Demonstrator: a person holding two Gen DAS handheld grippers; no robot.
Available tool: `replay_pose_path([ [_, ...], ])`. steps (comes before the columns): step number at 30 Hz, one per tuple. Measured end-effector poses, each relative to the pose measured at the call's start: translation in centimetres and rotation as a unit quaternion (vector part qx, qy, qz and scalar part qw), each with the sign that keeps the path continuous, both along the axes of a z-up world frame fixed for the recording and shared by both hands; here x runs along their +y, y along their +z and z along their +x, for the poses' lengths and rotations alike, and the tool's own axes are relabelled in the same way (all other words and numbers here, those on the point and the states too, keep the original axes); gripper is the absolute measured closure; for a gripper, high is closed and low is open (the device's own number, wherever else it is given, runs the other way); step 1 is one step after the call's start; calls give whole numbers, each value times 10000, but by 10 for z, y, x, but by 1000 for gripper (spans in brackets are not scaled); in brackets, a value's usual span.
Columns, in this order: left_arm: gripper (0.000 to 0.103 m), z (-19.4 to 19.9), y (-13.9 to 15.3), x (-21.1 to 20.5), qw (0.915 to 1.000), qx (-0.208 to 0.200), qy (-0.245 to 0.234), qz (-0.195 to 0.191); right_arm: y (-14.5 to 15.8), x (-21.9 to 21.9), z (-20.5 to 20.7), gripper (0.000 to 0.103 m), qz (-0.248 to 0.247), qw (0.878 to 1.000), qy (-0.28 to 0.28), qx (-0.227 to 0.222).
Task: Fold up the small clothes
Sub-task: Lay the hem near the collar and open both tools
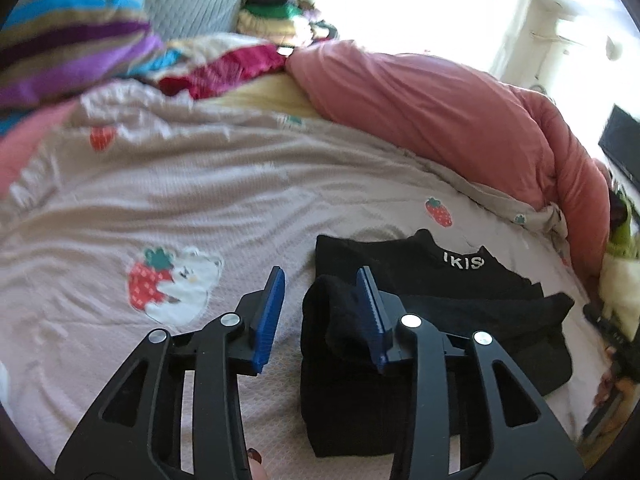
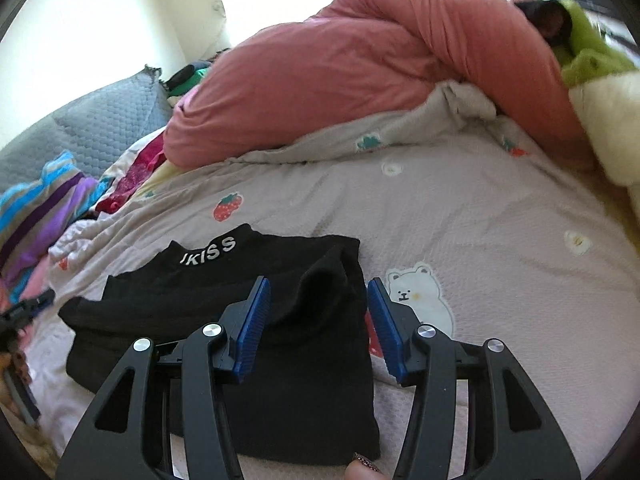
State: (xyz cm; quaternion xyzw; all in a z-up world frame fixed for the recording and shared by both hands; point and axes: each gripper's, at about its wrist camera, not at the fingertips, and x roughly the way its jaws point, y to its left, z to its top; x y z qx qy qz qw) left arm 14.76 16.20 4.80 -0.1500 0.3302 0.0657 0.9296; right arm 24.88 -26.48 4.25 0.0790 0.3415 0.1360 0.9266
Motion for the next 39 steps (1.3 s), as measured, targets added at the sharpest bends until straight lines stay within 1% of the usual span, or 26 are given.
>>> replay_pose_path([
  [3, 74, -10, 6, -17, 9989, -114, -152, 423, 5, 8, -15, 53, -225, 9994, 187, -174],
  [5, 74, -14, 6, -29, 9980, -88, -295, 550, 6, 16, -24, 56, -381, 9983, 391, -191],
  [6, 77, -16, 3, -36, 9973, -8, -404, 616, 6, 19, -27, 57, -430, 9978, 465, -190],
  [7, 78, -18, 1, -40, 9968, 51, -476, 645, 5, 24, -31, 61, -515, 9969, 565, -178],
  [8, 82, -19, -4, -45, 9961, 134, -560, 669, 5, 27, -33, 64, -558, 9964, 613, -171],
  [9, 85, -19, -8, -49, 9956, 192, -607, 681, 3, 32, -37, 65, -630, 9954, 702, -158],
  [10, 85, -19, -14, -53, 9948, 277, -675, 706, 2, 37, -41, 67, -696, 9944, 781, -152],
  [13, 85, -18, -31, -61, 9927, 532, -757, 771, -3, 46, -48, 67, -760, 9924, 966, -87],
  [15, 85, -17, -41, -64, 9917, 662, -732, 829, -9, 53, -51, 68, -801, 9909, 1079, -1],
  [18, 85, -17, -50, -69, 9906, 757, -731, 876, -17, 63, -53, 68, -951, 9885, 1172, 45],
  [22, 85, -11, -53, -73, 9881, 801, -751, 1081, -31, 68, -45, 68, -1191, 9869, 1067, 195],
  [25, 85, -5, -56, -70, 9882, 831, -728, 1063, -43, 68, -32, 68, -1307, 9863, 949, 327],
  [27, 84, 1, -56, -70, 9878, 833, -722, 1104, -49, 69, -25, 68, -1272, 9868, 936, 362],
  [33, 84, 20, -61, -72, 9849, 970, -777, 1203, -56, 76, -4, 68, -1298, 9864, 917, 424],
  [39, 84, 41, -63, -71, 9846, 1045, -809, 1147, -54, 84, 19, 68, -1307, 9861, 934, 420],
])
